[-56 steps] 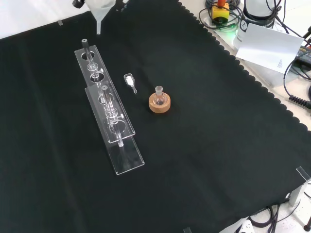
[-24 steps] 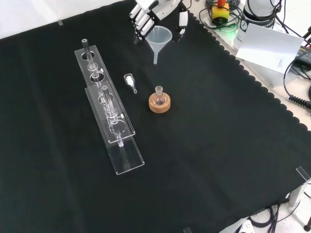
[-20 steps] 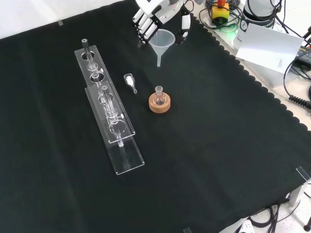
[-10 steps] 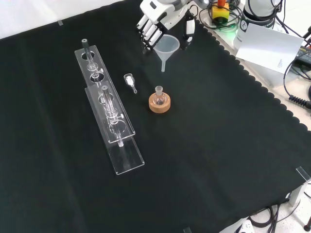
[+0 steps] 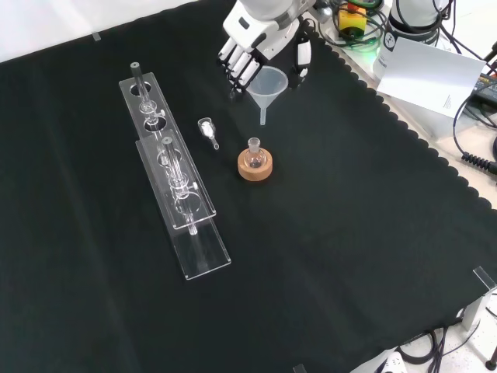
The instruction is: Place the funnel on the round-bottom flask.
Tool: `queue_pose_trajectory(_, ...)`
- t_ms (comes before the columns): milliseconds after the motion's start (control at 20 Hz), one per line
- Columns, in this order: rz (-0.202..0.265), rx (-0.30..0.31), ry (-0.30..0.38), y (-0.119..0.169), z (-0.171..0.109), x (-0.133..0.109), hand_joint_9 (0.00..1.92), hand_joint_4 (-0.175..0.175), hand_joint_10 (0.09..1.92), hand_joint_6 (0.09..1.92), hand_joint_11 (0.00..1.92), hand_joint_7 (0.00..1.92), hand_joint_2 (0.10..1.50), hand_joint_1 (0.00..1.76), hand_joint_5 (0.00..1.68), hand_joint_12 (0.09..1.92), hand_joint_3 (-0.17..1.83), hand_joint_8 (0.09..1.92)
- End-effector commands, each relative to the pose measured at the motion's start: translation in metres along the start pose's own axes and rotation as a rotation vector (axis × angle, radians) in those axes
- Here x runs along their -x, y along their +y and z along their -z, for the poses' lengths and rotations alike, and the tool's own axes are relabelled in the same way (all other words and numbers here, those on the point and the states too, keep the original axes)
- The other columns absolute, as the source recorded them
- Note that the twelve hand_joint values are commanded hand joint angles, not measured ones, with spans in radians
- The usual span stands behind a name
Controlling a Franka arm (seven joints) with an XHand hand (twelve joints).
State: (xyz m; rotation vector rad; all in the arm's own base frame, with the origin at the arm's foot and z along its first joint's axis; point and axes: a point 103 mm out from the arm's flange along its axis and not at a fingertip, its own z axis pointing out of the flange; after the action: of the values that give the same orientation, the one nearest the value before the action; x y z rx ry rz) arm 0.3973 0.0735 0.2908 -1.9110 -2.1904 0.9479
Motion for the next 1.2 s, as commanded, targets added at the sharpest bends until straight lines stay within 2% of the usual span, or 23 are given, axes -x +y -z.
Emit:
queue_pose_trajectory(50,0.015,-0.001,-0.011,0.009,0.001,-0.009,0.47,-0.041,0.64,0.09,0.24,0.30,0.68,0.81,0.42,1.37,0.65,0.74)
queue_pose_trajectory(1200,0.033,-0.026,-0.013,0.031,-0.006,-0.015,0.47,-0.040,0.64,0.09,0.24,0.30,0.68,0.81,0.42,1.37,0.66,0.74)
